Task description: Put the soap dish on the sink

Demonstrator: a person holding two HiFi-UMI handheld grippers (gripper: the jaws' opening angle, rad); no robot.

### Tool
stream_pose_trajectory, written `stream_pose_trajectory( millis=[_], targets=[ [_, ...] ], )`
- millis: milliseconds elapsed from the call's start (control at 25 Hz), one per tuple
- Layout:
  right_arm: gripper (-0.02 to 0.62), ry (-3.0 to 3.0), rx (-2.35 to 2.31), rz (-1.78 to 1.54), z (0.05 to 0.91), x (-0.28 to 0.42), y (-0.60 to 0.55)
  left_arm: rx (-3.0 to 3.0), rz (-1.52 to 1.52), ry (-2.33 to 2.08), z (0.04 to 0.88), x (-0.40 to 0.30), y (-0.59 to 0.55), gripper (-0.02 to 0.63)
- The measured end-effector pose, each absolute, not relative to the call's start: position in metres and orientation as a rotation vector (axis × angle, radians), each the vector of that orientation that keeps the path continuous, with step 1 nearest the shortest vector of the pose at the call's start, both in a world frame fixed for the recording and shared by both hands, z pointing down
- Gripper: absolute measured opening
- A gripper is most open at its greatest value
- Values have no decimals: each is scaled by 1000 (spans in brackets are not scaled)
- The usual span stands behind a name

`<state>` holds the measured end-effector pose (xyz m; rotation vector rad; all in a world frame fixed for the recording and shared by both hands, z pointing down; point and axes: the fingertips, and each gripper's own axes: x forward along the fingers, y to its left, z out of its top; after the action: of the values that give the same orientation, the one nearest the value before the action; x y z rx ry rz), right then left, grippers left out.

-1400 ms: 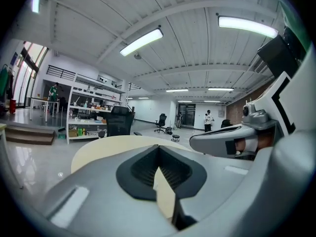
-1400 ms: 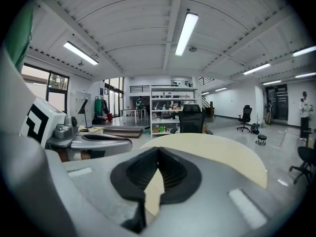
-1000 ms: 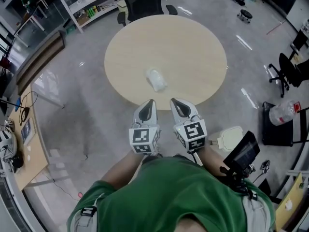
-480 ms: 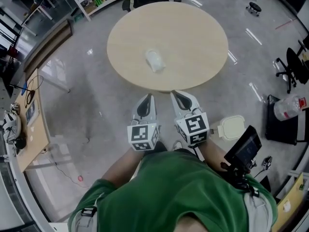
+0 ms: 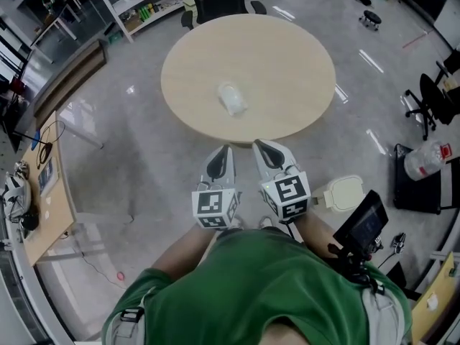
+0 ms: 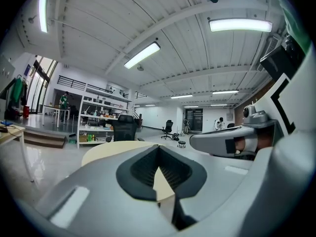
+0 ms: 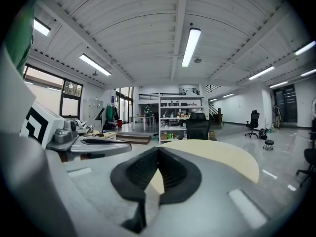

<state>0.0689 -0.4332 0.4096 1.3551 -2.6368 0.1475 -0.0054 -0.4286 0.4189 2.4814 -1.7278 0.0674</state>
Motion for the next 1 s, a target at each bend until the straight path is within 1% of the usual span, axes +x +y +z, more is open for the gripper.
stream_pose_trajectory(
  millis=[1000],
  targets=[
    [2, -2597, 1370, 90, 403, 58, -445, 2516, 23, -1672, 411, -9, -449, 6]
  ],
)
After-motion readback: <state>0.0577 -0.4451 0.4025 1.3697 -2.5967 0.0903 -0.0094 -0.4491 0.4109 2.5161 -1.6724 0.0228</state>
